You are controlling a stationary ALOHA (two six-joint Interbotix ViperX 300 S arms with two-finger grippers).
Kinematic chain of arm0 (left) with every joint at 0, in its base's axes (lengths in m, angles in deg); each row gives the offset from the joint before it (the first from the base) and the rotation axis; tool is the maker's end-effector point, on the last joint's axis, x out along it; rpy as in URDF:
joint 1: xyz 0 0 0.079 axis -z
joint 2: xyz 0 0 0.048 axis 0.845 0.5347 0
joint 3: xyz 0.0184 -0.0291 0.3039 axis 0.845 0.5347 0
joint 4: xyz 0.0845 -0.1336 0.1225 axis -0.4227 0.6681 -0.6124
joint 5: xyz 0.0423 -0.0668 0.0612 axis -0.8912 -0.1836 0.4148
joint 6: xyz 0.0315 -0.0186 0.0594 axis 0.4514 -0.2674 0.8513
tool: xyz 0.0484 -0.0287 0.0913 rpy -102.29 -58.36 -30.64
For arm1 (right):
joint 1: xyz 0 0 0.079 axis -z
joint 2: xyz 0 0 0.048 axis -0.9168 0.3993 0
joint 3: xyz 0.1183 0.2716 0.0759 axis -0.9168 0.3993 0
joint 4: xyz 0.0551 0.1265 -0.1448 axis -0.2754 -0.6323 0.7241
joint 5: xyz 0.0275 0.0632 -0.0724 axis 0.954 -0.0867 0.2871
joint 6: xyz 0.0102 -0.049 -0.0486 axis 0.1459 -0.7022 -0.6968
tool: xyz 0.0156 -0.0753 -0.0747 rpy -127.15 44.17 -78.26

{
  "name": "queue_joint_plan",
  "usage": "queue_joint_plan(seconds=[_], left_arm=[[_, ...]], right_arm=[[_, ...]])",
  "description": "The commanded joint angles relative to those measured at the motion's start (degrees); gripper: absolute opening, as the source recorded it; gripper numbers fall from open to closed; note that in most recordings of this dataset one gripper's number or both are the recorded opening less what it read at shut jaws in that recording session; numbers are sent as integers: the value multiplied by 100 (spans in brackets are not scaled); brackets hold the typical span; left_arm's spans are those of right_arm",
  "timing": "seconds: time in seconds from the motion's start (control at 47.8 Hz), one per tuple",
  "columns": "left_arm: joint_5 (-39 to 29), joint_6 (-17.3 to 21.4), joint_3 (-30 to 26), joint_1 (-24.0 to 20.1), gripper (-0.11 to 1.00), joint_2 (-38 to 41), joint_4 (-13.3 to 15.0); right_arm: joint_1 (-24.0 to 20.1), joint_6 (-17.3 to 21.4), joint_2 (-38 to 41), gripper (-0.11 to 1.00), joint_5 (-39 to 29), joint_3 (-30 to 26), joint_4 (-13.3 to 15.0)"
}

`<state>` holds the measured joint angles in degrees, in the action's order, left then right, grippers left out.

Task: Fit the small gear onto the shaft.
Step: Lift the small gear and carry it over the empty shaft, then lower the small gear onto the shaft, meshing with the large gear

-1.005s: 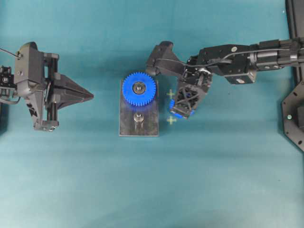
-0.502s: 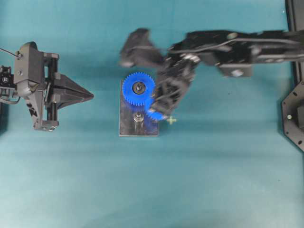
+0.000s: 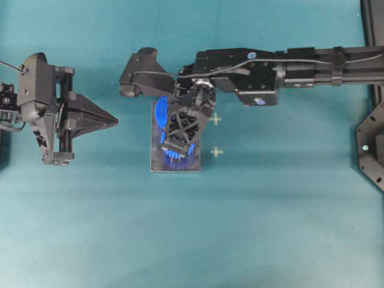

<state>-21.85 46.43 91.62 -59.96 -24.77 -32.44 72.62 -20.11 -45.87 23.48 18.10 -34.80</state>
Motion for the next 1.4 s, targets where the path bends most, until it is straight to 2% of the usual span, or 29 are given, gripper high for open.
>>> queue_joint_plan(seconds=[0.0, 0.23, 1.151, 1.193, 1.256, 1.298, 1.381], left_arm=[[26, -18, -97, -9, 0, -53, -9], [26, -88, -105, 9, 0, -105, -9], [-44, -97, -105, 211, 0, -105, -9], [-44, -105, -97, 211, 0, -105, -9], [-44, -105, -105, 220, 0, -114, -9], [-44, -105, -105, 220, 0, -105, -9], [-44, -105, -97, 237, 0, -105, -9]], right_arm=[[-35, -70, -88, 36, -18, -158, -44], [-35, -141, -9, 36, -18, -193, -255], [0, -53, 167, 36, -114, -272, -334], [0, -53, 158, 43, -132, -308, -334], [-9, -44, 158, 60, -132, -325, -334], [-9, -44, 149, 68, -132, -334, -334], [0, -26, 149, 67, -132, -334, -343]])
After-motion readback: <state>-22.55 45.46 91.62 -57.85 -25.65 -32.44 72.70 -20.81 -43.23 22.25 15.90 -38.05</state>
